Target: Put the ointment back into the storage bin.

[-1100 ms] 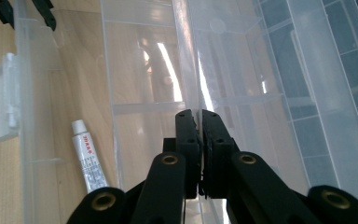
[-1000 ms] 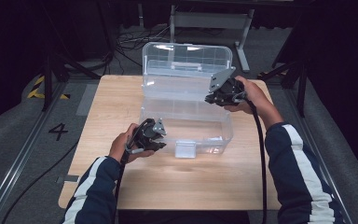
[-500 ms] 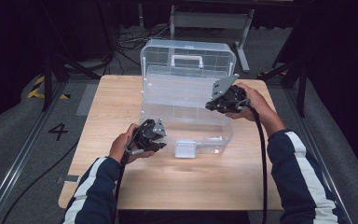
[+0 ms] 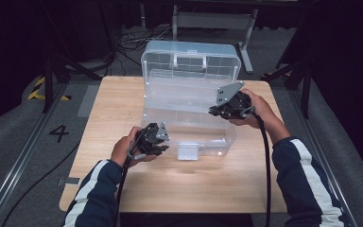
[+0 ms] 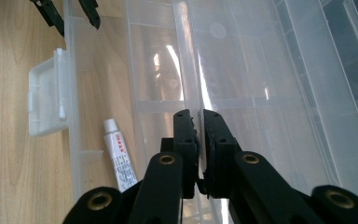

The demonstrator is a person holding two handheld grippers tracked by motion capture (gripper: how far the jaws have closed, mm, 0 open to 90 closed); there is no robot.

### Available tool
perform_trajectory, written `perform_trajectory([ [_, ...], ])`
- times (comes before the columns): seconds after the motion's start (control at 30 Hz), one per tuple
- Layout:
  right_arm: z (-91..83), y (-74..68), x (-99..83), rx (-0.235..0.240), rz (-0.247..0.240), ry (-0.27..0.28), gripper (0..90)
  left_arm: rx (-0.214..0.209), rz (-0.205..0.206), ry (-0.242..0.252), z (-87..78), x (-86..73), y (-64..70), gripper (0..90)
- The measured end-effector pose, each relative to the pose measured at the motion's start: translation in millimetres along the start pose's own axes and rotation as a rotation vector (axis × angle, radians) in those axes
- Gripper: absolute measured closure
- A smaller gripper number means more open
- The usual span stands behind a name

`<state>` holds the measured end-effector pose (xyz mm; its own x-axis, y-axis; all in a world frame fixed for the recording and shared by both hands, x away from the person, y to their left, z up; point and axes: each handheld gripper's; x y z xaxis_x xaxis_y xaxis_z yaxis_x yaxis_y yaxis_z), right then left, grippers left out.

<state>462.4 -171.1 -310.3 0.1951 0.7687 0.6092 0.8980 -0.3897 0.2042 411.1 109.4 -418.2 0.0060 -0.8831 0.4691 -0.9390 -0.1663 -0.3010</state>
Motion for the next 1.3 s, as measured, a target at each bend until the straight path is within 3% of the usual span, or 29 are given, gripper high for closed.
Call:
perform_trajectory([
  [0.13, 0.2, -0.9, -2.8, 0.007, 0.008, 0.016, 85.6, 0.006, -0.017, 0.029, -2.0, -1.6, 0.6, 64.5],
  [0.2, 0.0, -0.4, -4.8, 0.016, 0.016, 0.026, 85.5, 0.025, -0.036, 0.061, -7.1, -3.4, 1.1, 58.2],
  [0.33, 0.1, -1.8, -6.3, 0.018, 0.019, 0.033, 85.5, 0.022, -0.043, 0.101, -14.0, -5.9, 2.4, 57.2],
  [0.37, 0.3, -2.1, -7.2, 0.019, 0.02, 0.037, 85.5, 0.029, -0.056, 0.112, -17.4, -6.6, 3.6, 52.6],
  [0.7, 0.6, -5.4, -11.4, 0.013, 0.029, 0.057, 84.5, 0.058, -0.122, 0.212, -44.6, -20.6, 9.1, 51.1],
  [0.87, 0.5, -5.7, -12.3, 0.011, 0.031, 0.063, 84.4, 0.085, -0.146, 0.227, -56.4, -31.2, 9.8, 56.4],
  [0.97, 0.5, -6.4, -11.8, 0.004, 0.027, 0.058, 84.0, 0.102, -0.155, 0.213, -61.6, -41.6, 6.4, 69.1],
  [1.0, 0.6, -6.7, -11.7, 0.001, 0.025, 0.058, 83.8, 0.122, -0.158, 0.188, -62.2, -46.0, 4.5, 71.9],
  [1.13, 0.6, -8.0, -11.9, -0.008, 0.024, 0.057, 83.5, 0.142, -0.231, 0.213, -64.9, -62.5, -8.2, 85.1],
  [1.17, 0.7, -8.3, -11.9, -0.008, 0.024, 0.058, 83.4, 0.153, -0.248, 0.208, -65.1, -65.6, -11.3, 86.4],
  [1.23, 0.8, -8.9, -12.1, -0.01, 0.023, 0.058, 83.3, 0.15, -0.281, 0.246, -67.0, -73.2, -17.1, 89.1],
  [1.3, 1.0, -9.0, -12.3, -0.011, 0.019, 0.059, 83.3, 0.175, -0.293, 0.239, -67.5, -76.3, -21.5, 89.9],
])
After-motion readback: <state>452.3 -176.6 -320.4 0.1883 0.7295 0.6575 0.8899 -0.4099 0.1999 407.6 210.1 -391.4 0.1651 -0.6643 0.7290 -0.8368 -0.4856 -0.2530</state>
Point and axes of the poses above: each handheld gripper's, and its own axes: z roughly forward along the jaws, x roughly out of its top, y roughly to its right, and after that the axes turned 14 degrees about z, right-handed
